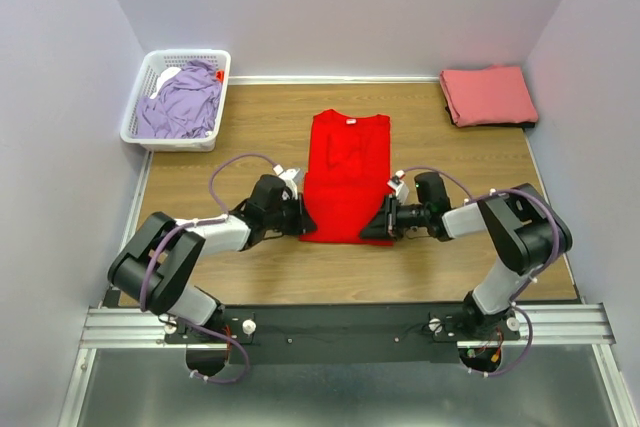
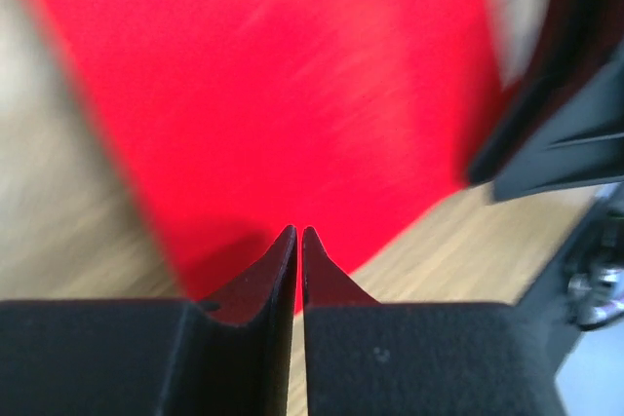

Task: Fold and stack the t-shirts
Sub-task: Fold the tshirt

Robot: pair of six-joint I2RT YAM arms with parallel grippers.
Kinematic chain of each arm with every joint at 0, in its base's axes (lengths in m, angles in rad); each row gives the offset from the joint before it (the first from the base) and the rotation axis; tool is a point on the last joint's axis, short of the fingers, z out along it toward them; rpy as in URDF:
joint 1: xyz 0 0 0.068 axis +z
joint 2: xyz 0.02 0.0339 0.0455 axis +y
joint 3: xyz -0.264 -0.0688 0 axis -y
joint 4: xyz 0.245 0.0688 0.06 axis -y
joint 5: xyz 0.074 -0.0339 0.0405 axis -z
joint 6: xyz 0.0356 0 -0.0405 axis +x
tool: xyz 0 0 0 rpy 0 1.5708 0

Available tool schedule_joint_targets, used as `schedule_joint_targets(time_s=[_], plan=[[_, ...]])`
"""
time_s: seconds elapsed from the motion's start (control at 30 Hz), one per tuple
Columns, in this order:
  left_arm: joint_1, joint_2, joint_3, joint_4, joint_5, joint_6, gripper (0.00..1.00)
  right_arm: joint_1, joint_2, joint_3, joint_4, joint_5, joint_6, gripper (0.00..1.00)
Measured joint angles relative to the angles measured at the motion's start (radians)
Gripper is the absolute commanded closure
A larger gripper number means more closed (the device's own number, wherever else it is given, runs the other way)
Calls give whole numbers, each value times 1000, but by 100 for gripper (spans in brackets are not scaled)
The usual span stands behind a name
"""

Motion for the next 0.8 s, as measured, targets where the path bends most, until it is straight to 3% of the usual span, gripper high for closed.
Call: schedule_joint_targets(time_s=[0.33,0.6,0.8], plan=[[24,23,-63,61,-40,-85,88,-46,103,-53,98,-12,-7,70],[93,-84,-132,19,-98,-98,88,-113,72,-100,111,-29,2,70],[98,-224,-124,-95,-153,-79,85,-116,-69,-91,-72,12,-32,68]])
